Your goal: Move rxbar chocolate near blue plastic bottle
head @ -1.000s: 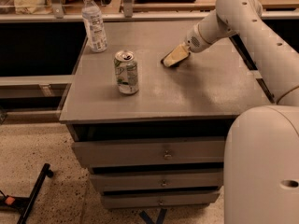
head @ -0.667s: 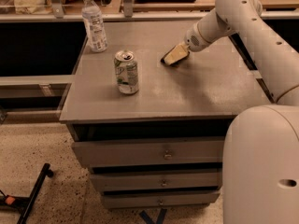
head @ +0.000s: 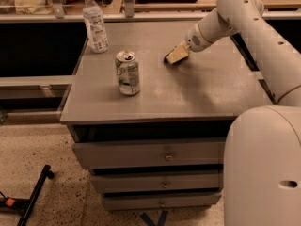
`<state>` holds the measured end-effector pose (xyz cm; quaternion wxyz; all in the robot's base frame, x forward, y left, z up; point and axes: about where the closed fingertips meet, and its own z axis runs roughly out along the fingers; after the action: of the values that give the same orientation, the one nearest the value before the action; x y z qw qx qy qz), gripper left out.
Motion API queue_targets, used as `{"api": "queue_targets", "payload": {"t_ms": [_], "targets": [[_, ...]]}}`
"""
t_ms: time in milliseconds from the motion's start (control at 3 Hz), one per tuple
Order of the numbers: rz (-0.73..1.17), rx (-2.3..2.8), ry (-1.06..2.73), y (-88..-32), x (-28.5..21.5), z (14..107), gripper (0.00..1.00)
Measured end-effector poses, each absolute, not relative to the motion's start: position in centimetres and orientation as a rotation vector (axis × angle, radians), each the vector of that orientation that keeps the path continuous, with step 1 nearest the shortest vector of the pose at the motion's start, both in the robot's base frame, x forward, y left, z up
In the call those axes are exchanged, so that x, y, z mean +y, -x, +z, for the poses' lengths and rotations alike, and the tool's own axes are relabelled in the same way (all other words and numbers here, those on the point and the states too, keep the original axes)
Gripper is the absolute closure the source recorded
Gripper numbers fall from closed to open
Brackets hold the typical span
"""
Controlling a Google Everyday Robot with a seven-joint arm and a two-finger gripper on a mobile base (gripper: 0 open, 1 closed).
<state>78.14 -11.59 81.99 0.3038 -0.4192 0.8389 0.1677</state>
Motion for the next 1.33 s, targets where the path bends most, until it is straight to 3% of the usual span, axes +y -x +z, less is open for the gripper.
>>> {"api": "queue_targets", "payload": {"t_ms": [1333], "targets": [[0.444, 2.222, 1.111, -78.15, -11.57, 82.2, 1.0]]}}
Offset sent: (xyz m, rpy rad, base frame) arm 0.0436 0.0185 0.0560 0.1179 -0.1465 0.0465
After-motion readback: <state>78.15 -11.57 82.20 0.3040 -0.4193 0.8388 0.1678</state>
